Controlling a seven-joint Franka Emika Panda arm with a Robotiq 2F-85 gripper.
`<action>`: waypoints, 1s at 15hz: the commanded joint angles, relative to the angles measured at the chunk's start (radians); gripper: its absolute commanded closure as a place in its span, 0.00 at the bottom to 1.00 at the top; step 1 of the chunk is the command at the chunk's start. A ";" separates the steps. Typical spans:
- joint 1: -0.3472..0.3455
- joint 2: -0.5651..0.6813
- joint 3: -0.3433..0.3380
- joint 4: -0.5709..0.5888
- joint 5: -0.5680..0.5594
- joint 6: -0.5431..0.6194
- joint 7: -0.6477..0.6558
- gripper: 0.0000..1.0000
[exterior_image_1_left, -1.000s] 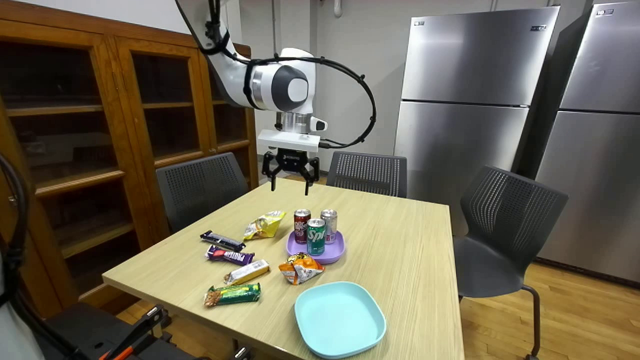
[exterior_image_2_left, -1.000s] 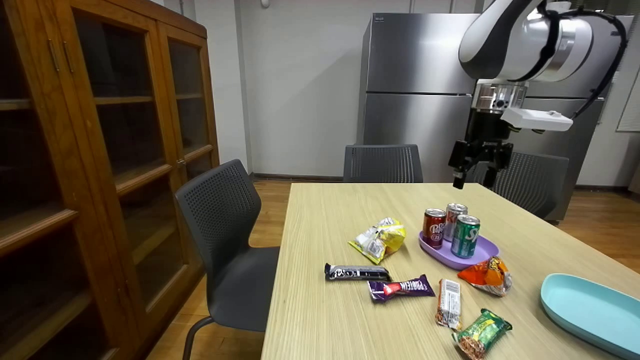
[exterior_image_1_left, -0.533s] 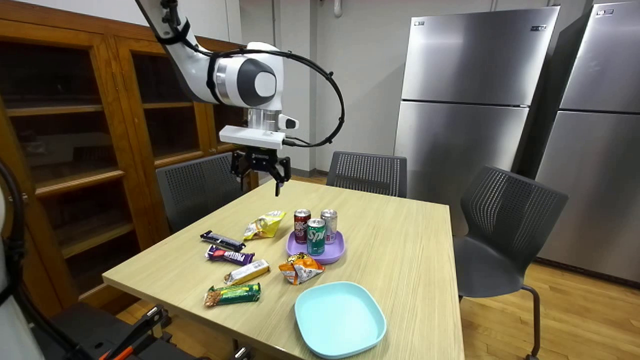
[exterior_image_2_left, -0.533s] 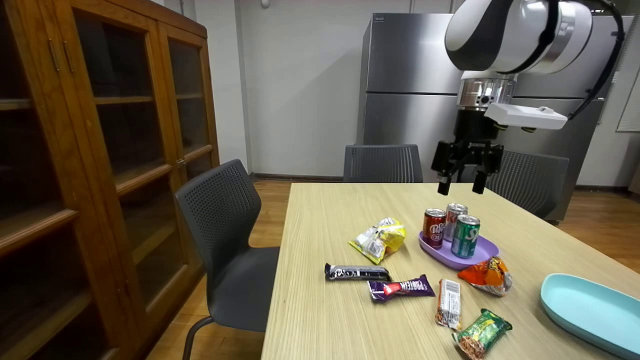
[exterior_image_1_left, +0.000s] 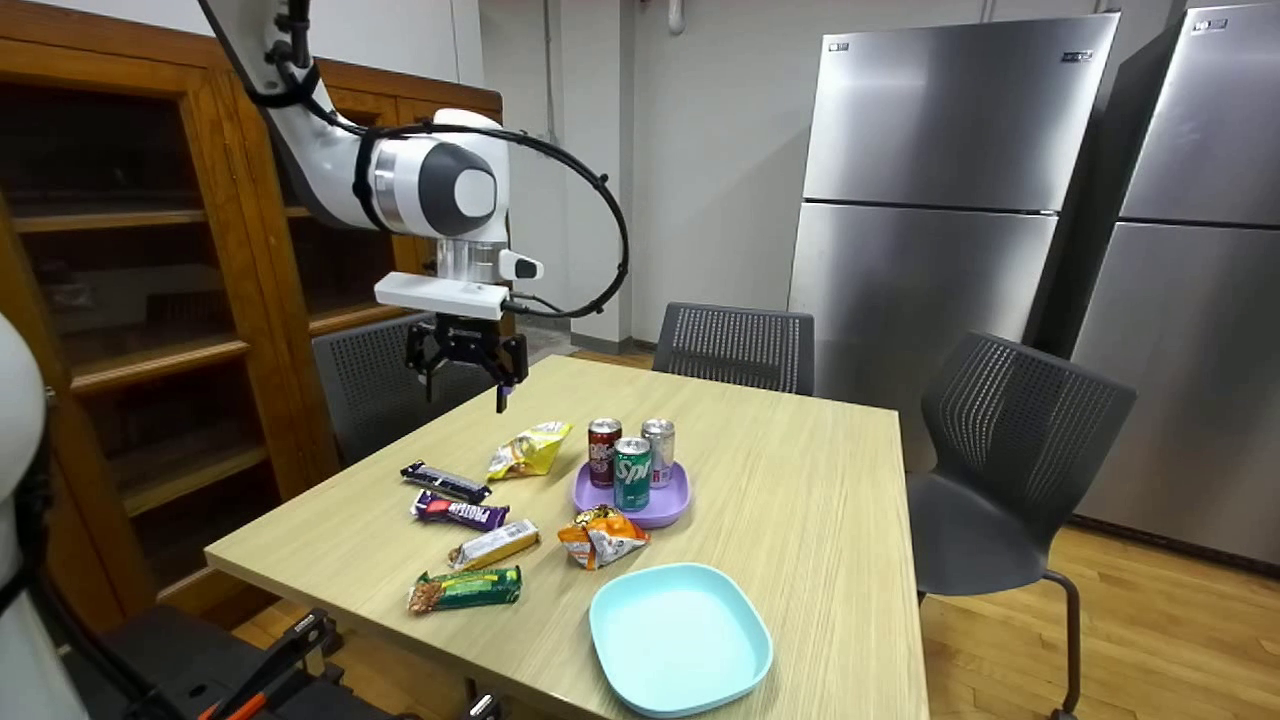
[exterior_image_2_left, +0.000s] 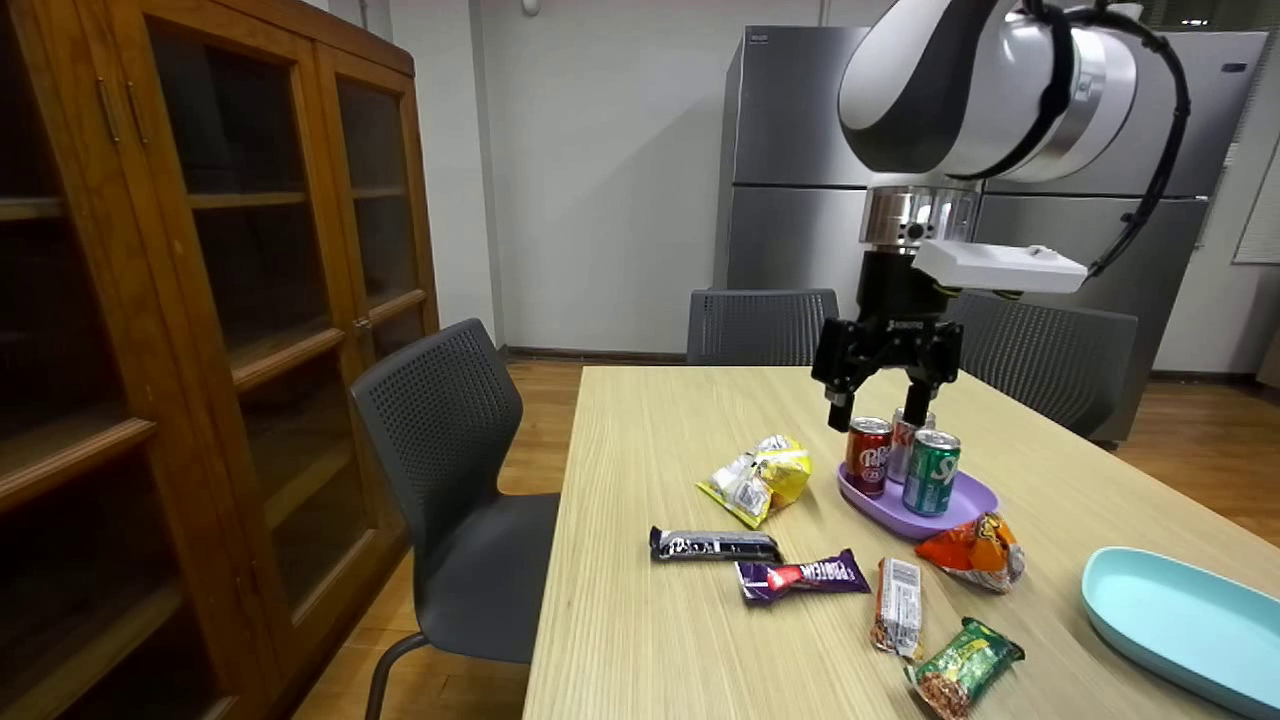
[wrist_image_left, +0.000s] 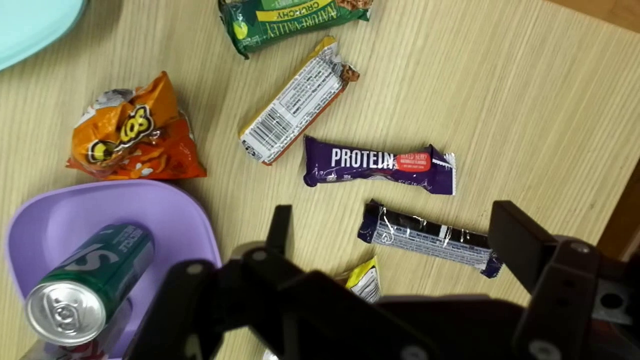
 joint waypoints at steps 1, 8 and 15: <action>0.025 0.030 0.010 -0.024 -0.019 0.081 0.076 0.00; 0.093 0.155 -0.023 -0.018 -0.135 0.205 0.273 0.00; 0.112 0.235 -0.036 0.005 -0.169 0.202 0.287 0.00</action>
